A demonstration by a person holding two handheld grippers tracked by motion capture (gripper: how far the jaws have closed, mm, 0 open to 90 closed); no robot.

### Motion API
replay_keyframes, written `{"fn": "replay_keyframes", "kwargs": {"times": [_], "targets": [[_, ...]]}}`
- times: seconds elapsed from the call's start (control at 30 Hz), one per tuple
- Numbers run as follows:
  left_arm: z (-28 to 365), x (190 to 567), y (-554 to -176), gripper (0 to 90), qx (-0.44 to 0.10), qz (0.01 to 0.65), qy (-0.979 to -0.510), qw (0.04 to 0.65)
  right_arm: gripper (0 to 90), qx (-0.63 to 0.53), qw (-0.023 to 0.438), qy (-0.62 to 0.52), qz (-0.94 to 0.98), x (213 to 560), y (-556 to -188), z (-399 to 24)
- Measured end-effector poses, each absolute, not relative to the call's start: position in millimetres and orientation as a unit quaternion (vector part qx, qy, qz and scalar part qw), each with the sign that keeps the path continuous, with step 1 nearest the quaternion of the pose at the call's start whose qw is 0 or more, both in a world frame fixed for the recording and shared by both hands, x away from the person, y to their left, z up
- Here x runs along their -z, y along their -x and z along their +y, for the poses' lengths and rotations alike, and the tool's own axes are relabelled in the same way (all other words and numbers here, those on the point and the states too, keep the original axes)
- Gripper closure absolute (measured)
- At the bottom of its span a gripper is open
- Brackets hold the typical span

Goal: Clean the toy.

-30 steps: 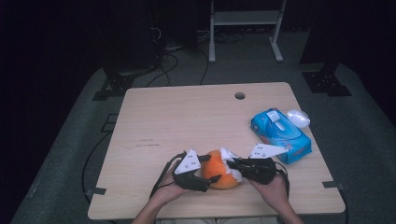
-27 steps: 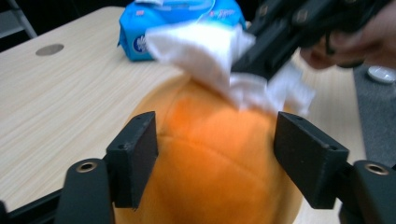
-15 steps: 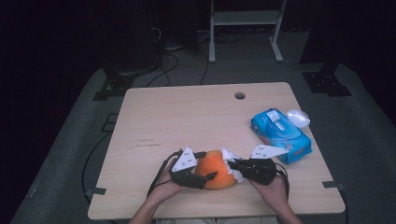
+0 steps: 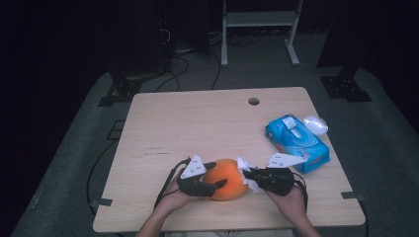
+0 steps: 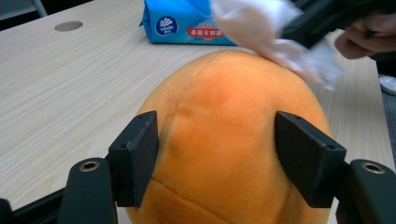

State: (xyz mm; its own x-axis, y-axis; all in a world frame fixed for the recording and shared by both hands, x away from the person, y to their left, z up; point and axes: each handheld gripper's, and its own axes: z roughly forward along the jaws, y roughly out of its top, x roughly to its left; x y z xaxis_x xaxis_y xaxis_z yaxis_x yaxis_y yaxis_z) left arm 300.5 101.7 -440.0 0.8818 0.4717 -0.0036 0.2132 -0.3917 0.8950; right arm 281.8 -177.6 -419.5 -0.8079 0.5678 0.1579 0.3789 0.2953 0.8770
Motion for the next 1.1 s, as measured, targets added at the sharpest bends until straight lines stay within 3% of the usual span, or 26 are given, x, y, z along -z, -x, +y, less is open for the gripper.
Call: {"fn": "replay_keyframes", "kwargs": {"times": [0.1, 0.33, 0.57, 0.83, 1.1], "targets": [[104, 440, -301, 32.2, -0.122, 0.211, -0.824, 0.512, 83.7, -0.507, 0.099, -0.279, 0.81, 419, -278, -169], [108, 441, -302, 32.2, -0.118, 0.22, -0.821, 0.514, 83.7, -0.476, 0.093, -0.348, 0.803, 441, -297, -195], [109, 442, -303, 32.2, -0.117, 0.222, -0.819, 0.516, 83.6, -0.516, 0.088, -0.309, 0.794, 421, -287, -184], [109, 442, -302, 32.2, -0.119, 0.22, -0.82, 0.514, 83.6, -0.492, 0.073, -0.349, 0.794, 446, -297, -194], [111, 442, -304, 32.1, -0.115, 0.223, -0.82, 0.515, 83.5, -0.513, 0.076, -0.329, 0.789, 431, -291, -187]]}}
